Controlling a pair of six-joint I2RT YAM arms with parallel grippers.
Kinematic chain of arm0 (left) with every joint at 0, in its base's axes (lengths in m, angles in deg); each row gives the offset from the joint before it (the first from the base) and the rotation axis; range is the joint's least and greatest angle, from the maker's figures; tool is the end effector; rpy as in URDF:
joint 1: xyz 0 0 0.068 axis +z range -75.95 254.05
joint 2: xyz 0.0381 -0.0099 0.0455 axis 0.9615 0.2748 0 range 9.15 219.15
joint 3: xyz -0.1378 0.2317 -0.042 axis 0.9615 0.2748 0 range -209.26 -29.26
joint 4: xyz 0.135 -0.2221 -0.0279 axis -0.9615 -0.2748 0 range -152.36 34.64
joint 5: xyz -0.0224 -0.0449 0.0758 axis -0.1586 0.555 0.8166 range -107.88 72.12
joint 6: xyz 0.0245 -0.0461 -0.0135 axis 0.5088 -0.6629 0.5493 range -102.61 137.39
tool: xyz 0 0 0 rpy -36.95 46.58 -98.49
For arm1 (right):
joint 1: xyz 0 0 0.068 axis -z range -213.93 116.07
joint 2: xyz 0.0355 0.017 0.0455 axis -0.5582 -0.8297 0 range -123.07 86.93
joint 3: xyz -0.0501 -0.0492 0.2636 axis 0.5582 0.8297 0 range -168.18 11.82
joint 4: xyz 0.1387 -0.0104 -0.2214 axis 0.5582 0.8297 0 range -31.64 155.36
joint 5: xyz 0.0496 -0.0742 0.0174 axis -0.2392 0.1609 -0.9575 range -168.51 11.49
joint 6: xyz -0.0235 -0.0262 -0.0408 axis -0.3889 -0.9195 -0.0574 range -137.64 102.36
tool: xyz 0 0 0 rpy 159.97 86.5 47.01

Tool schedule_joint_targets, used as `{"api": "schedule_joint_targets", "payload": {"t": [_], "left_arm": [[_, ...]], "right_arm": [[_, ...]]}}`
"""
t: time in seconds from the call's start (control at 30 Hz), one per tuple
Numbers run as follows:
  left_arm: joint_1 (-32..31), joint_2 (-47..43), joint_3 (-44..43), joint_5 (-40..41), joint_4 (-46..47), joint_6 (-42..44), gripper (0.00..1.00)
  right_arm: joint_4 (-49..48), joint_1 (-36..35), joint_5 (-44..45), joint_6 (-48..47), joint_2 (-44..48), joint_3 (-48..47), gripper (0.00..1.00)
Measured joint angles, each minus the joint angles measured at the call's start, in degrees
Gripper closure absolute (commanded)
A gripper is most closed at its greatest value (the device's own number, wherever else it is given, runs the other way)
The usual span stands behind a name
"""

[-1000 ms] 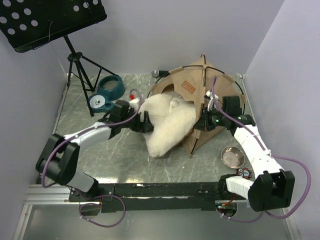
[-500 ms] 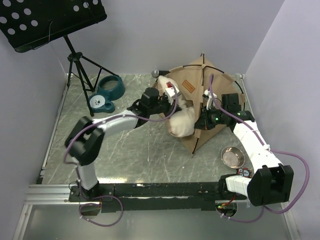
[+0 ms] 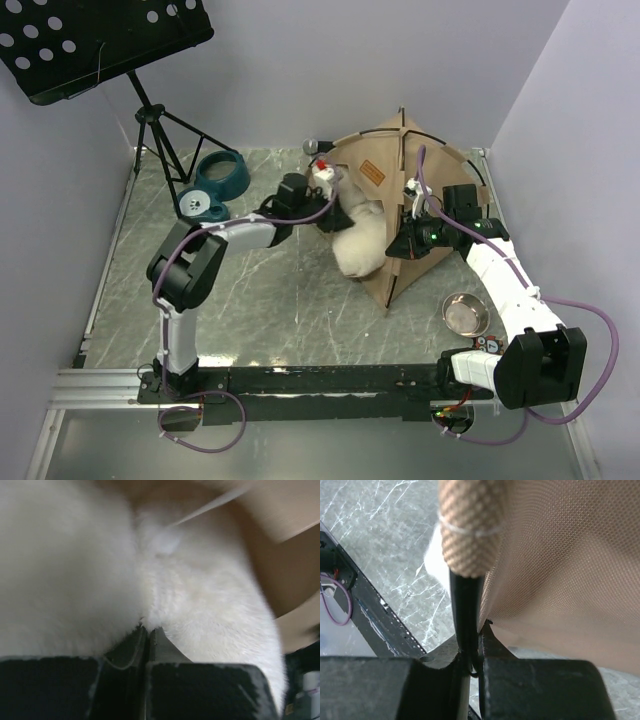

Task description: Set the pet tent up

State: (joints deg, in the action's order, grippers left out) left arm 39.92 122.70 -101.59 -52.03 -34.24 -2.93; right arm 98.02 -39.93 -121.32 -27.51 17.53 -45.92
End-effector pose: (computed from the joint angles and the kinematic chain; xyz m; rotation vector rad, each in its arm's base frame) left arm 0.3582 -0.2670 0.2037 0.6680 1.9374 -1.1879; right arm 0.2379 0.0494 0.2916 -0.6334 2.2434 0.8772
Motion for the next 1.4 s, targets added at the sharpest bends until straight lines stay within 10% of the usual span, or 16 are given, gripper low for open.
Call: {"api": "schedule_joint_targets", "payload": {"t": [0.4,0.67,0.87,1.4], "left_arm": [[-5.35,15.74,-14.12,7.56,13.27,-27.19,0.98],[-6.32,19.06,-11.93,5.55,20.94,-35.06,0.45],[-6.99,2.05,1.99,7.28,13.86,-27.96,0.14],[-0.2,-22.56,10.88,9.9,-13.25,-6.97,0.03]], "right_arm": [[0.26,0.04,-0.39,1.66,0.61,-0.02,1.0],[0.55,0.04,0.04,2.75,3.1,0.74,1.0],[-0.17,0.24,0.94,4.35,3.17,0.96,1.0],[2.99,6.84,7.74,2.86,2.36,-4.2,0.96]]}}
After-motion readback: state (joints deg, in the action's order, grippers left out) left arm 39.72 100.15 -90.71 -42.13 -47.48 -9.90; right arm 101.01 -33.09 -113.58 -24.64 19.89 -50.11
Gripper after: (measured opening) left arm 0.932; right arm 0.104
